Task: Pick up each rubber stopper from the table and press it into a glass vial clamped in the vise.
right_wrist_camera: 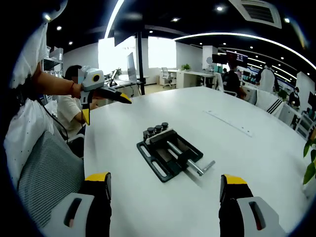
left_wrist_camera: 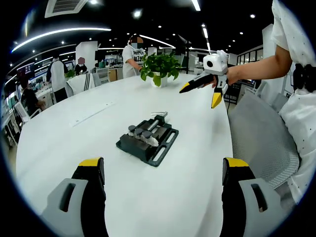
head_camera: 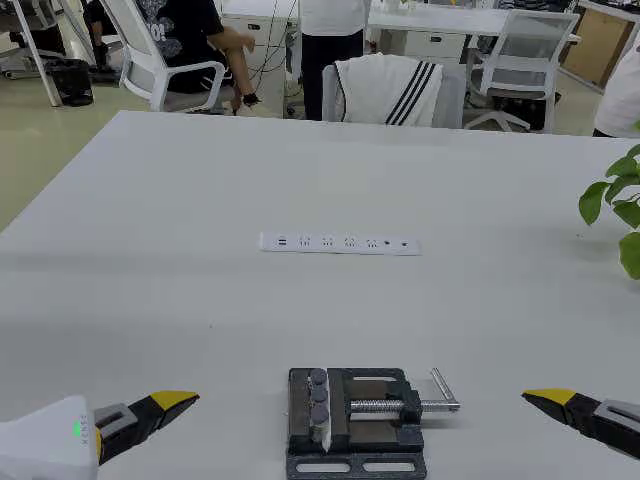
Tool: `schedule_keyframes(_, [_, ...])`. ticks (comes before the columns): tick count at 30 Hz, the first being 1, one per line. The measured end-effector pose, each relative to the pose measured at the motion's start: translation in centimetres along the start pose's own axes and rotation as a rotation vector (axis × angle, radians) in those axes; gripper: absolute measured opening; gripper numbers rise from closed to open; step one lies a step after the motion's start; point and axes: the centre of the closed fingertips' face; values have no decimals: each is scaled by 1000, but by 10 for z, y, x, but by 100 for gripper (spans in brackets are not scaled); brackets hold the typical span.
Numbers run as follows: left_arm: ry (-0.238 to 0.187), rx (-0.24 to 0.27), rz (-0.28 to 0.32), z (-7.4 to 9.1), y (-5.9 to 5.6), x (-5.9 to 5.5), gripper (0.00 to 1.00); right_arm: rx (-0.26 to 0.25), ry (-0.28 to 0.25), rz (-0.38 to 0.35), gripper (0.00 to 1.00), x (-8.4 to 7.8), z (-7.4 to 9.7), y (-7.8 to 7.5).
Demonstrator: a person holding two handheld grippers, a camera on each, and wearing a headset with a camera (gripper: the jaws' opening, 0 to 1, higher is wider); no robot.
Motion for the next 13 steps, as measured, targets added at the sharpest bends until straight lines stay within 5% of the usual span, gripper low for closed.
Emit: schedule_keyframes(13, [0,-11,3,-3,-2,1,99,-1,-8,9,89,7,0,0])
Point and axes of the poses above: the centre of the closed fingertips' face, and the gripper's own axes: z roughly backward along the fingers, y roughly to its left, x roughly out of its top, and after that the axes turned 2 degrees about -z, right-handed
